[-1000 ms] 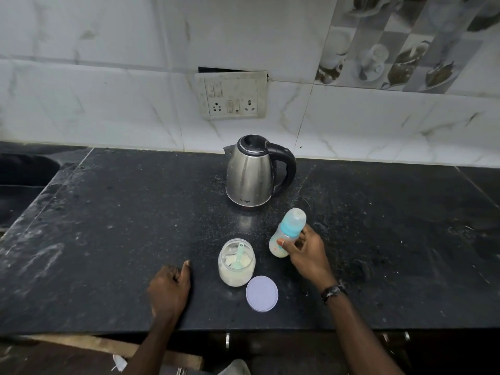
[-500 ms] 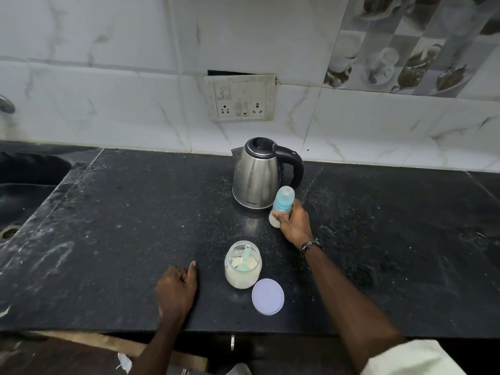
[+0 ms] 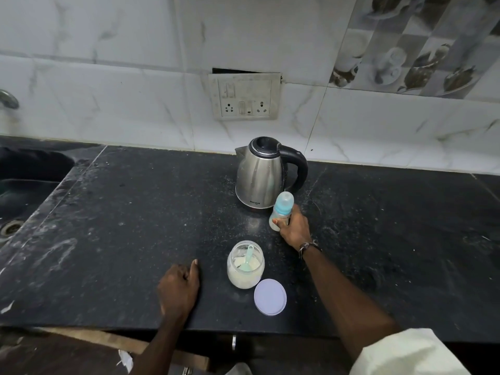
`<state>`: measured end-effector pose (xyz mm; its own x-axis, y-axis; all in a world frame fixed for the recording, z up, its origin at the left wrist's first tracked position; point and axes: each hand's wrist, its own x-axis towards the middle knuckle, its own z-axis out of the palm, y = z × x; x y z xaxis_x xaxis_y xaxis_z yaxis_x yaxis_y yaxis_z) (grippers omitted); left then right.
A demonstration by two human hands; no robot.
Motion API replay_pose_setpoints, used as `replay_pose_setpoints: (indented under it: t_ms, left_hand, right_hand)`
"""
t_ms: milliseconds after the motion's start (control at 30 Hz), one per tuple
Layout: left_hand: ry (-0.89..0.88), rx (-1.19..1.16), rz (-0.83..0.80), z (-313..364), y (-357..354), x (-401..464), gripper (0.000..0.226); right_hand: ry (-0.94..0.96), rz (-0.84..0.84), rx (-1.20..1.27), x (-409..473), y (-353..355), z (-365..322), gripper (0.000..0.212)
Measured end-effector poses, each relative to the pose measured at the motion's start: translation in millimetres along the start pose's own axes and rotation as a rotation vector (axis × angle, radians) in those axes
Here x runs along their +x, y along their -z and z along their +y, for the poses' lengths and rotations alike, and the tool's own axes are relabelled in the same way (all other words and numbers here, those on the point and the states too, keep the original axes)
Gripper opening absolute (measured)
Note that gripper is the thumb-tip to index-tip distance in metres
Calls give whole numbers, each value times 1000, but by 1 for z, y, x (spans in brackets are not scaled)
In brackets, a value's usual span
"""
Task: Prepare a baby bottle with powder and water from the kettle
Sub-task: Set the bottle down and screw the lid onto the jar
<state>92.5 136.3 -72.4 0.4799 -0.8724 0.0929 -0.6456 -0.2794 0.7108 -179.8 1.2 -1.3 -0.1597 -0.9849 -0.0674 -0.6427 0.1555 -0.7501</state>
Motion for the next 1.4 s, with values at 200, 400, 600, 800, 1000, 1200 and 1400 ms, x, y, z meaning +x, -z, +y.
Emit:
replay_pose_setpoints:
  t_ms: [200, 400, 600, 800, 1000, 1200, 1400]
  left_hand:
    - [-3, -51, 45, -7, -3, 0, 51]
    - [-136, -140, 35, -2, 3, -8, 42]
    - [-284, -269, -120, 9, -1, -21, 77]
    - [-390, -253, -250, 25, -23, -23, 122]
    - [-408, -296, -303, 35, -37, -31, 122]
    - [-361, -344, -288, 37, -43, -35, 119]
    - [-398, -334, -271, 34, -43, -38, 94]
  right_hand:
    - [-92, -52, -13, -12, 17, 7, 83]
    - [6, -55, -126, -75, 30, 16, 27]
    - [126, -304, -427, -124, 17, 21, 62]
    - [197, -338, -622, -143, 3, 15, 92]
    - [239, -359, -748, -151, -6, 10, 95]
    - [223, -361, -742, -153, -8, 13, 77]
    - [143, -184, -583, -132, 16, 15, 88]
